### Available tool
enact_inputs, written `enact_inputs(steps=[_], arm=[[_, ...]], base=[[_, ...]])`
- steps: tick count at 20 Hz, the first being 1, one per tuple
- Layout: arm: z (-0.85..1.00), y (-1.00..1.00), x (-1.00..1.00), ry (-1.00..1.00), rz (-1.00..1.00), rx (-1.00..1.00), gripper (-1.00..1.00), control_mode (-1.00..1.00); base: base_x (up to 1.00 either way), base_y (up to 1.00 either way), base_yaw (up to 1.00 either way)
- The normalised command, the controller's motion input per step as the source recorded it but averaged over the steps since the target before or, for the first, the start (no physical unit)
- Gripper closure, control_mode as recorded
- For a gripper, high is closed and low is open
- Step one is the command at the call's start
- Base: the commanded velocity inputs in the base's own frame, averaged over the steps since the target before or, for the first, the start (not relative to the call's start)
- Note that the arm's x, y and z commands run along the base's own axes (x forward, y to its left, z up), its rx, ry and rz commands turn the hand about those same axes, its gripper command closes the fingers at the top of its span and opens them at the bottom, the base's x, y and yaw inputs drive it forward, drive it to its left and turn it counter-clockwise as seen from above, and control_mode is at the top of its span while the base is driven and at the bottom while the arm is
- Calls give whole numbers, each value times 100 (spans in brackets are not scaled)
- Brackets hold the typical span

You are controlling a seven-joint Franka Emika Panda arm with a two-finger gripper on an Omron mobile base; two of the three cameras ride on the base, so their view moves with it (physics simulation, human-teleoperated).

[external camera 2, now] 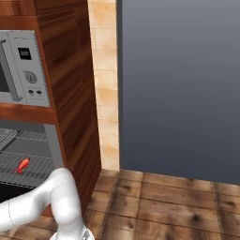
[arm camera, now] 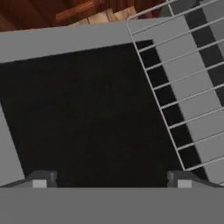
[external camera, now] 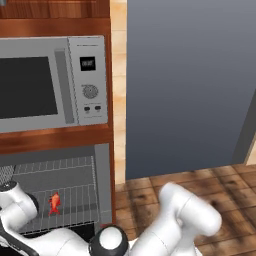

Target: Take the fish from the oven and place it on the plate on the counter.

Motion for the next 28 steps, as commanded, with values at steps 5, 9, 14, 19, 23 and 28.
enact_inputs(steps=[5, 9, 14, 19, 23, 28], arm=[[43, -57, -4, -2, -53, 17, -100, -100], [68, -83, 0, 0, -47, 23, -100, -100], [2, -62, 0, -7, -47, 14, -100, -100], [12, -24, -4, -17, -30, 0, -100, -100], [25, -33, 3, 5, -33, 0, -100, -100], [0, -37, 38, 12, -21, 13, -100, -100]], base=[[0, 0, 0], [0, 0, 0], [0, 0, 0], [0, 0, 0], [0, 0, 0], [0, 0, 0]])
